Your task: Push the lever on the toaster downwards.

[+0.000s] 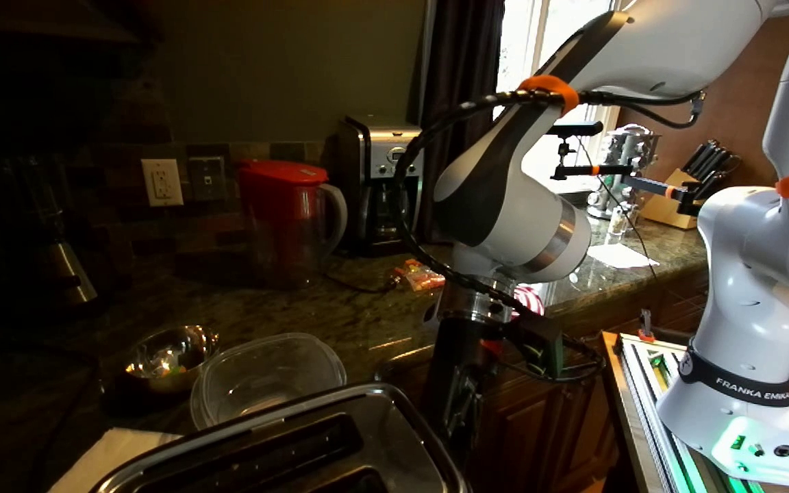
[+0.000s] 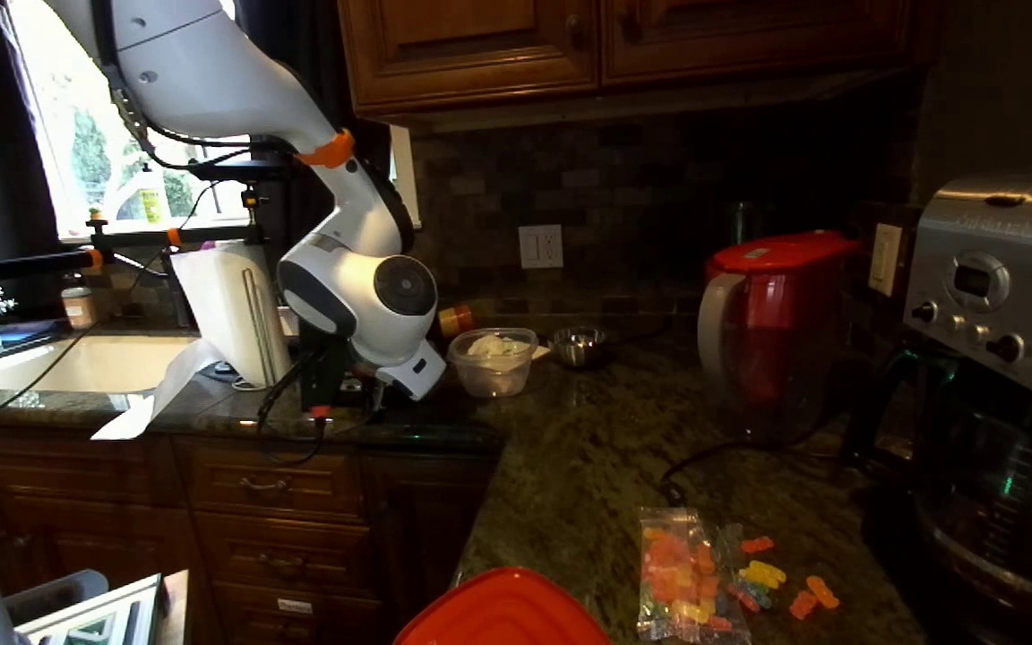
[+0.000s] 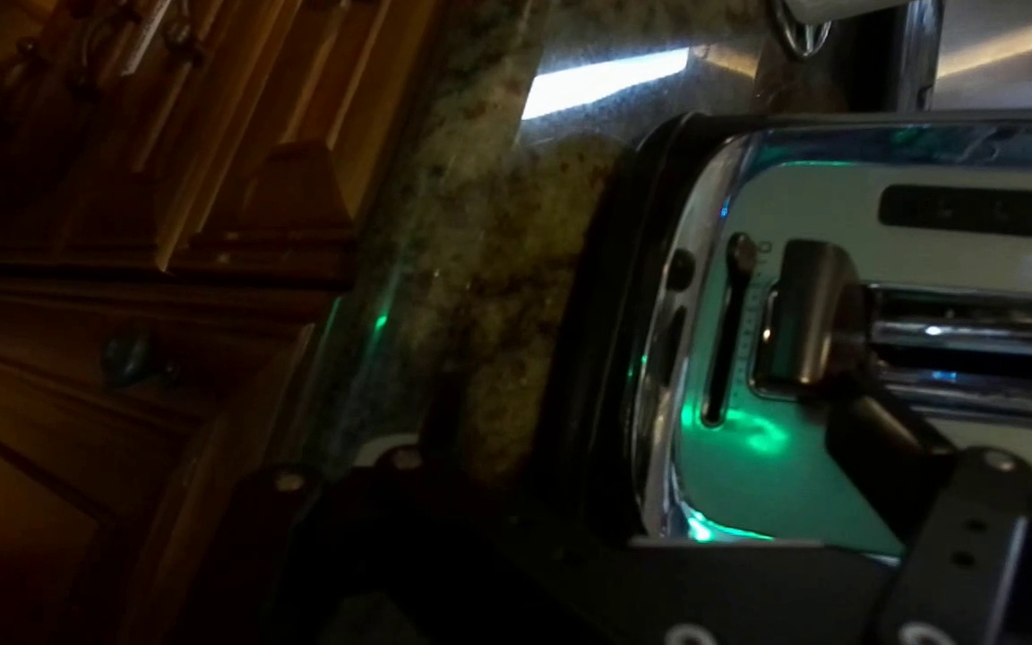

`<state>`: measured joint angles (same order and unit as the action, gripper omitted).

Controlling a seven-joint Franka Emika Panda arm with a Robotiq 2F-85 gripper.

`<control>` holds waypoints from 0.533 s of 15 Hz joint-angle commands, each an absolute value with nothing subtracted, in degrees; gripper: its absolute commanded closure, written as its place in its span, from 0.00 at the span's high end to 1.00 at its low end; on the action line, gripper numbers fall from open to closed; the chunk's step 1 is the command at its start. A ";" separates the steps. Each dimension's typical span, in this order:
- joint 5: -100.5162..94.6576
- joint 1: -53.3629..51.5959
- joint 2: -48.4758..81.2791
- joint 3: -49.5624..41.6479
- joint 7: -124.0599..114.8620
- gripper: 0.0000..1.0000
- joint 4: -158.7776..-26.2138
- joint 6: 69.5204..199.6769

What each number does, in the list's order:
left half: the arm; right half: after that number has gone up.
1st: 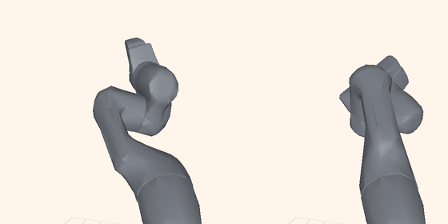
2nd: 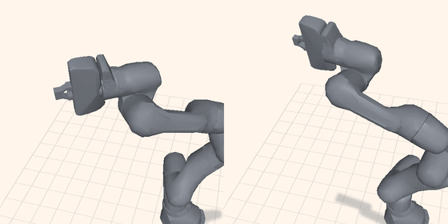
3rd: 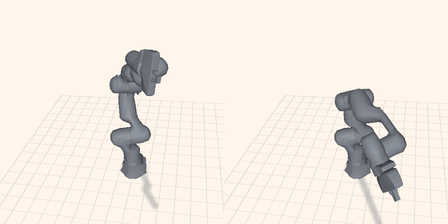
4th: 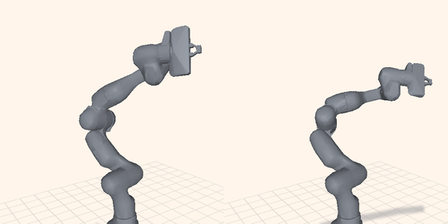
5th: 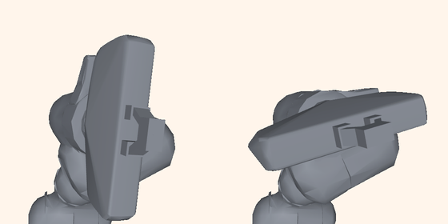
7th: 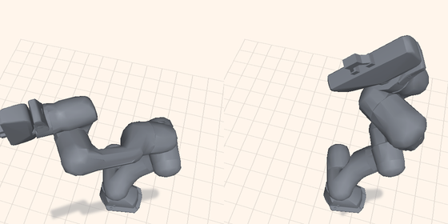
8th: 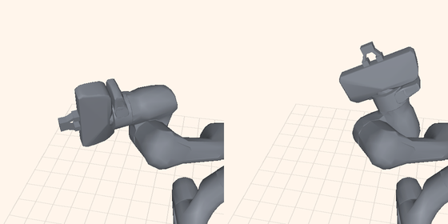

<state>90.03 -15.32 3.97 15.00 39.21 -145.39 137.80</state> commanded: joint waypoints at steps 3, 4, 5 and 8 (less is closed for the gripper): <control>89.98 -15.58 8.19 14.63 39.03 1.00 -144.15 141.59; 90.20 -15.50 8.40 14.56 39.41 1.00 -144.13 141.26; 90.87 -15.14 7.87 14.34 40.48 1.00 -144.34 139.46; 94.09 -13.99 1.55 13.54 44.10 1.00 -147.63 134.91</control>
<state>90.92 -15.09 4.06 14.64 40.28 -145.47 136.87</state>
